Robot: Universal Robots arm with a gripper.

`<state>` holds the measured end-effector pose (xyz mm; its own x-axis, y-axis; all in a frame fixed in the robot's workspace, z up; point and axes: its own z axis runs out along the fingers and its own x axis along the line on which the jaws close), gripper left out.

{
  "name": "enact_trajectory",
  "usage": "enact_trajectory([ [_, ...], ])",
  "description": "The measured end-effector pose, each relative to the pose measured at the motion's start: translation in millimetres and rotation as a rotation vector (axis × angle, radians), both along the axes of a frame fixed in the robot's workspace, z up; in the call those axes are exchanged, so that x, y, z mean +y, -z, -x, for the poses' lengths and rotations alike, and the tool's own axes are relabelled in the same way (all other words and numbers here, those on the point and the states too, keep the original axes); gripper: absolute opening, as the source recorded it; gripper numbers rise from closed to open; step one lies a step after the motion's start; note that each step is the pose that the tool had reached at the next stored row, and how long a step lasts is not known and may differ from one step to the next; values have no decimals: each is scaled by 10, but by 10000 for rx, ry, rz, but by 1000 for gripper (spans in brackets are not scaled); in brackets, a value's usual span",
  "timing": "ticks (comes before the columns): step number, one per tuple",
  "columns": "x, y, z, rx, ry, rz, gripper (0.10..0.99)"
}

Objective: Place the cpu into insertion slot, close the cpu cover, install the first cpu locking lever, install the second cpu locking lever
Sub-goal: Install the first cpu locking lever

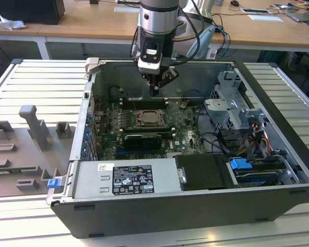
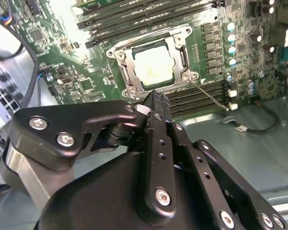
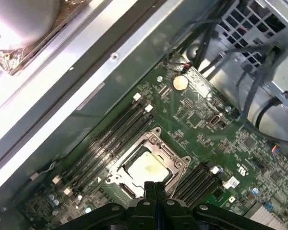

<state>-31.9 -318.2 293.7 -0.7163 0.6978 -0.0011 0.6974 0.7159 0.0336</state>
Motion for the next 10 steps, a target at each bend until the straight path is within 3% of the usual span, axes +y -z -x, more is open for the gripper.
enact_trajectory([
  [5, 0, 2, 0, 0, -948, 5, 106],
  [10, 0, 10, 0, -1, -2719, 6, 106],
])
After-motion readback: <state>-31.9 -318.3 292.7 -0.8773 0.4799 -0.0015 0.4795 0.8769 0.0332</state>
